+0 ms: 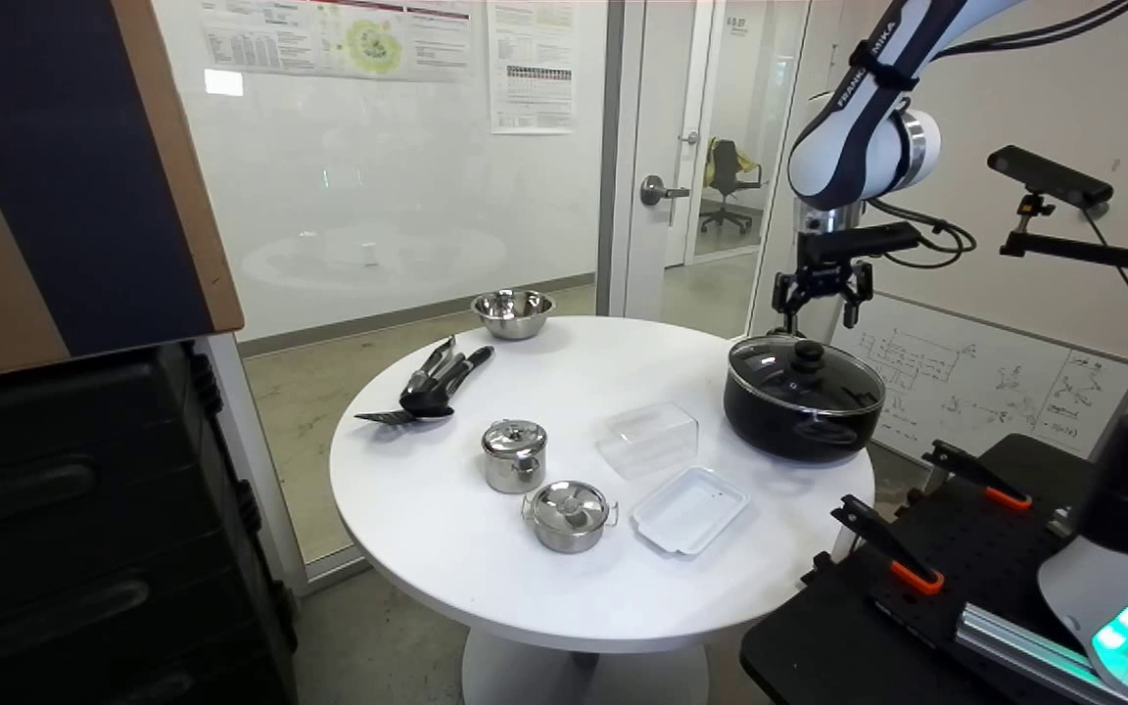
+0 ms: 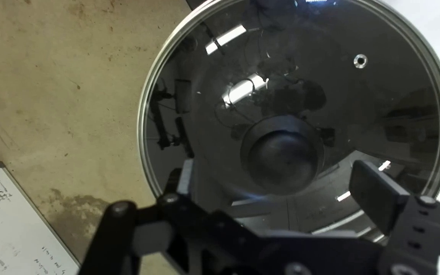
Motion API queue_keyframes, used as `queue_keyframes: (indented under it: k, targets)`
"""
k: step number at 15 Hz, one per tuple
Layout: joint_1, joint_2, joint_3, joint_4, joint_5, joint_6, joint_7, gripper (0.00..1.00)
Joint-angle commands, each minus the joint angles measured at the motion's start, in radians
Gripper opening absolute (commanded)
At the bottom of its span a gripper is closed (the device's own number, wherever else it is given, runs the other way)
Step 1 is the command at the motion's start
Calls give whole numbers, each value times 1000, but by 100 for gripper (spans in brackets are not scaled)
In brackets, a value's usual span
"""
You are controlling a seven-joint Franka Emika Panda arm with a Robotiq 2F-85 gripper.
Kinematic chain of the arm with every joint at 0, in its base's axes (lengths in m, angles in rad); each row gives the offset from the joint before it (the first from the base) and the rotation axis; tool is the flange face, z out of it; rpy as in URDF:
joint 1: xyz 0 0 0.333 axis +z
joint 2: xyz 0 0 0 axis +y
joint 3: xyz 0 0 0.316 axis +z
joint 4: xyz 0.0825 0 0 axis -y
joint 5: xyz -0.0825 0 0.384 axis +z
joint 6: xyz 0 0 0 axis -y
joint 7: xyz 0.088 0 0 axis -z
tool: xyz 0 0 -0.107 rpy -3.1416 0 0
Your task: Remove the glass lid from the black pot and put it on the table
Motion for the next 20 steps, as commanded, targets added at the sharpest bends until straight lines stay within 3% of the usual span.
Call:
queue_keyframes:
  k: [1,10,12,18,20]
  targets:
    - [9,22,-12,-17,13,79,-51,100]
    - [18,76,-12,-15,28,139,-97,100]
    - [20,84,-13,-13,31,140,-97,74]
    - [22,91,-15,-13,37,147,-103,29]
    - [22,85,-16,-17,36,148,-112,25]
